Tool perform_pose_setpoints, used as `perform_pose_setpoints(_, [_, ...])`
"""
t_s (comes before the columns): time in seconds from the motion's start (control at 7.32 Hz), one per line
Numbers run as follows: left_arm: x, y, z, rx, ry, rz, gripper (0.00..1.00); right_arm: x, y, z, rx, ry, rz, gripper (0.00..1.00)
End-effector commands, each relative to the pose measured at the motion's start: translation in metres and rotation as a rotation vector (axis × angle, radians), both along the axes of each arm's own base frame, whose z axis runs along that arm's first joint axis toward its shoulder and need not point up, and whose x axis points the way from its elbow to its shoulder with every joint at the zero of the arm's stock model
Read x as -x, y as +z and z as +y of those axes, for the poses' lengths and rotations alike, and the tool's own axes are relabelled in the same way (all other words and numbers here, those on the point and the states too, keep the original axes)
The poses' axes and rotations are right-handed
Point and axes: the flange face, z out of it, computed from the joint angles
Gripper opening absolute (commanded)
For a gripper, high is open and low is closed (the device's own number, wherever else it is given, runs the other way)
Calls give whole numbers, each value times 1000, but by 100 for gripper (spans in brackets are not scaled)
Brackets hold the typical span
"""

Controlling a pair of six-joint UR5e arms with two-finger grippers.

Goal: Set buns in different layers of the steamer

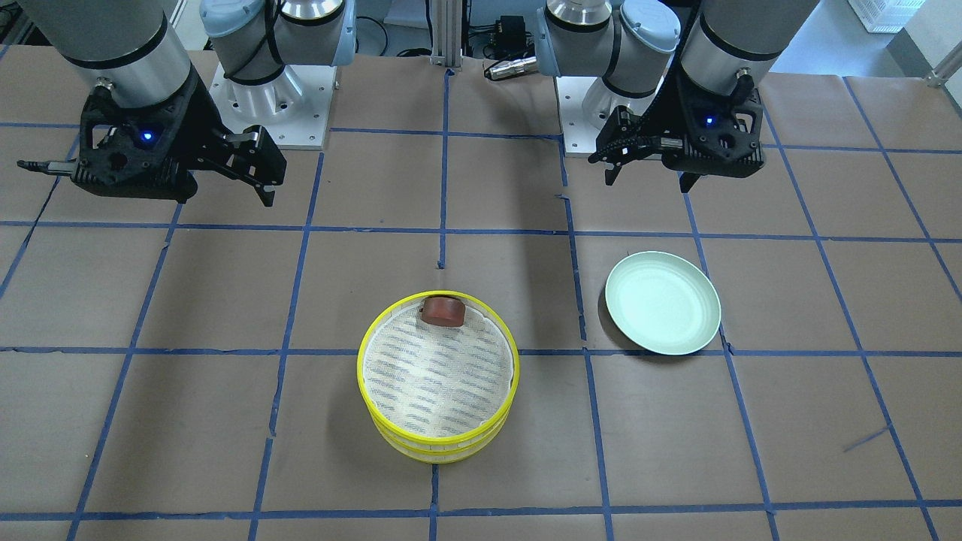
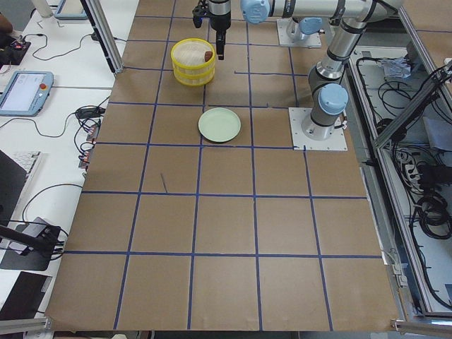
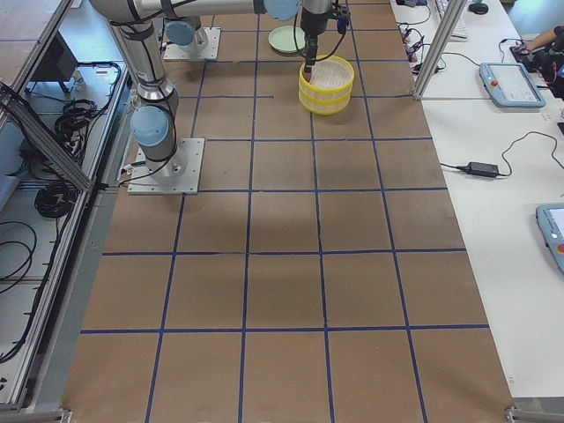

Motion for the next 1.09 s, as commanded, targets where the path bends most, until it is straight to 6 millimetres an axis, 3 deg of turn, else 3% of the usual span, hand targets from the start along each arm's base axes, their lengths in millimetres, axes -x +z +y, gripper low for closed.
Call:
perform_pose_setpoints(0.0, [-1, 0, 0, 2, 8, -2, 100, 1, 0, -1, 1, -1, -2, 100])
perform_pose_setpoints(0.96, [-1, 1, 2, -2, 10, -3, 100, 4, -3, -2, -1, 20, 12, 100])
